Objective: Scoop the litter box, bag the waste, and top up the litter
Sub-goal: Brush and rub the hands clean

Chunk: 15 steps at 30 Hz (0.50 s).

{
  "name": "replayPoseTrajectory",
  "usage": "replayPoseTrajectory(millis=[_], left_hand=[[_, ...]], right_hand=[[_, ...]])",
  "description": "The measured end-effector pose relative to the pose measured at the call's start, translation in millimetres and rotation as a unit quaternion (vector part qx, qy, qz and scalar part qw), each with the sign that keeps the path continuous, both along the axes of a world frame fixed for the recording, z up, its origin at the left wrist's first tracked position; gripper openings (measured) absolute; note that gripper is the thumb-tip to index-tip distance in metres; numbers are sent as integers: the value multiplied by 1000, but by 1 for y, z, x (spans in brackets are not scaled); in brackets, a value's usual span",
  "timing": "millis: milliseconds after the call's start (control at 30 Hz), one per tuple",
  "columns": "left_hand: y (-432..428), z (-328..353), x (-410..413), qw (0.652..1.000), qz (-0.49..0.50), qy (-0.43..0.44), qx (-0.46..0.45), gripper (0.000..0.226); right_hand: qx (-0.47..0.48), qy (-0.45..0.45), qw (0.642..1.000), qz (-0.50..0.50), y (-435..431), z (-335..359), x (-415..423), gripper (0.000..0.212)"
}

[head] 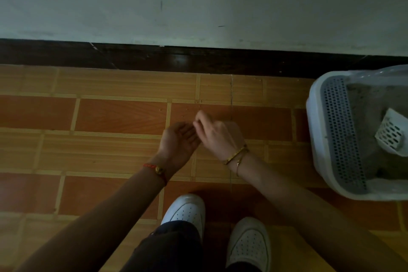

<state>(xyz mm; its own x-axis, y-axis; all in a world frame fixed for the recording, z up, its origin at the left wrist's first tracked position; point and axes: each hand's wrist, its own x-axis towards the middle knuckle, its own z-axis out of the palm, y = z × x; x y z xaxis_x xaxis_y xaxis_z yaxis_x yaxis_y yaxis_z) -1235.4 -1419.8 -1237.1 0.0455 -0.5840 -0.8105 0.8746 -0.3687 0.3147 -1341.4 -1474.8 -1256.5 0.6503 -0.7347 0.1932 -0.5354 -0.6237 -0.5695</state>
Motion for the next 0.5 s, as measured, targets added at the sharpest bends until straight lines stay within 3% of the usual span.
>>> replayPoseTrajectory(millis=[100,167,233,300,500], left_hand=[[4,-1,18,998,67,-1,12,39],[8,-2,32,995,101,-18,19,39],[15,-2,45,991,125,-27,24,39],[21,-2,54,989,144,-31,26,40],[35,1,63,984,174,-26,32,40]], right_hand=[[56,23,997,-47,-22,2,3,19],[75,128,987,-59,-39,1,7,28],[-12,257,964,-58,-48,-8,13,42],[-60,321,945,-36,-51,-15,23,51],[-119,375,919,28,-54,-36,43,41]])
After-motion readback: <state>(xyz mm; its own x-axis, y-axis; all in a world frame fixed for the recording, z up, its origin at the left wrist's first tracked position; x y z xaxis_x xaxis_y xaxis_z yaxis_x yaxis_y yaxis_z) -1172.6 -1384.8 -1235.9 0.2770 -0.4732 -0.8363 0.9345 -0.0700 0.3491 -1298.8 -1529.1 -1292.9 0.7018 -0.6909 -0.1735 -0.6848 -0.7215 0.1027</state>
